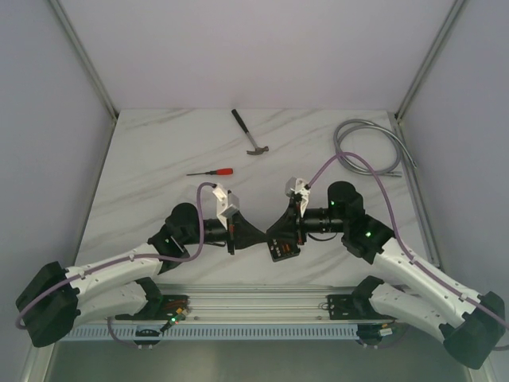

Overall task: Snap on the fuse box
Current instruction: Pick up the fuse from the center of the board.

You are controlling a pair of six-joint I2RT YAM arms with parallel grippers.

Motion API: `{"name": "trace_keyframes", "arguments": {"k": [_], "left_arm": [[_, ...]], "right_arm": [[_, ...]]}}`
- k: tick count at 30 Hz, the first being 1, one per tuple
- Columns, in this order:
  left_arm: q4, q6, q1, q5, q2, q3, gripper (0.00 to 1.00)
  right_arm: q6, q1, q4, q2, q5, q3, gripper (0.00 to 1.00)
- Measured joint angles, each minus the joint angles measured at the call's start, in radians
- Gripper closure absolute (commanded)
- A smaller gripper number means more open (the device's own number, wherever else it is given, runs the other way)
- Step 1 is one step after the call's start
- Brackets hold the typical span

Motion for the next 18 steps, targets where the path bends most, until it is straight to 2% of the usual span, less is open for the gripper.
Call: {"name": "trace_keyframes", "arguments": {"k": [1, 3, 9, 12, 18], "left_arm": [[-0.001, 0.0, 0.0, 0.002, 0.0, 0.0, 1.0], [-0.001, 0.0, 0.0, 0.007, 0.0, 0.0, 1.0], [-0.015, 0.006, -0.001, -0.016, 0.0, 0.0, 0.56], [-0.036, 0.01, -0.003, -0.094, -0.001, 0.0, 0.42], [-0.14, -0.015, -0.004, -0.37, 0.026, 0.014, 0.34]], "right_arm": [[-0.004, 0.0, 0.0, 0.001, -0.004, 0.0, 0.98], [-0.011, 0.0, 0.0, 0.002, -0.013, 0.0, 1.0], [-0.023, 0.0, -0.01, 0.002, 0.012, 0.0, 1.0], [-0.019, 0.0, -0.045, 0.002, 0.096, 0.0, 1.0], [0.026, 0.0, -0.163, 0.007, 0.321, 0.0, 1.0]]}}
